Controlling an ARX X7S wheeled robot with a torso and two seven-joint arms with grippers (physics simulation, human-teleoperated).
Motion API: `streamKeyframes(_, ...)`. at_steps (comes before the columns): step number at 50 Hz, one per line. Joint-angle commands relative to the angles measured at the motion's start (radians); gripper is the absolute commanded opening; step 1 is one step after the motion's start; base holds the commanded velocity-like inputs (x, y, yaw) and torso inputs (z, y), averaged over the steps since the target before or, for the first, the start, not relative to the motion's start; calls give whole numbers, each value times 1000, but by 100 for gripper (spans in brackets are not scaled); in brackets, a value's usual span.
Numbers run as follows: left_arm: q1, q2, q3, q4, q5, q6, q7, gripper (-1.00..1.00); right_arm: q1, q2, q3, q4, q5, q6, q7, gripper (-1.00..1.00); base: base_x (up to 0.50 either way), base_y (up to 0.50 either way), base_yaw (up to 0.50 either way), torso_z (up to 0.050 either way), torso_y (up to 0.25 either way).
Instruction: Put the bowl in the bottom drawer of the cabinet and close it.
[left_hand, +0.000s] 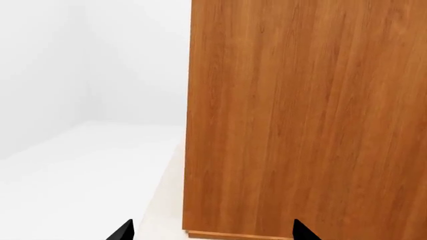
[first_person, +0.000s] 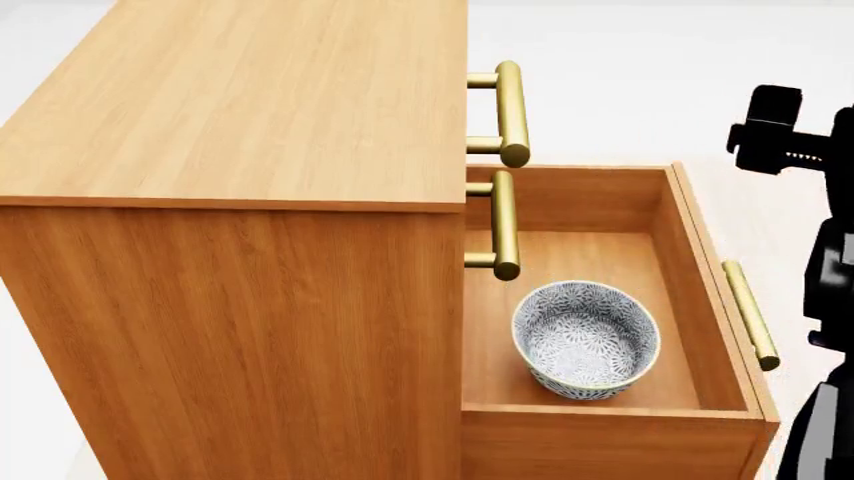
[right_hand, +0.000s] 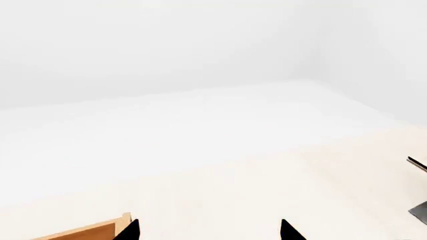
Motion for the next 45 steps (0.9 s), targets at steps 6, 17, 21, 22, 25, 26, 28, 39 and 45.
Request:
streamKeyframes(6,-1,-2,2,-2,3,0,-4,100,-227,63,82,-366,38,136,70,100,0,0,0,0,0)
streamKeyframes(17,-1,-15,0,38,-2,-33,-18,100,-356,83,81,-462,15,103,97,100,0,0,0,0,0)
streamKeyframes(21,-5,-3,3,-3,3,0,-7,100,-401,90,98,-503,24,107,99,100,0,0,0,0,0)
streamKeyframes(22,-2,-10,1,21,0,-18,-14,100,-421,92,114,-533,34,108,98,100,0,0,0,0,0)
streamKeyframes(25,-10,8,6,-38,8,26,2,100,-442,92,126,-546,35,99,114,100,0,0,0,0,0)
streamKeyframes(26,-11,8,6,-40,7,27,2,100,-451,92,126,-552,35,95,112,100,0,0,0,0,0)
streamKeyframes(28,-10,9,5,-43,8,32,1,100,-473,92,130,-558,32,83,122,100,0,0,0,0,0)
streamKeyframes(39,-10,8,7,-39,10,27,-2,100,-545,91,152,-600,47,75,121,100,0,0,0,0,0)
streamKeyframes(45,-9,7,7,-38,10,28,-3,100,-578,85,147,-588,43,47,121,100,0,0,0,0,0)
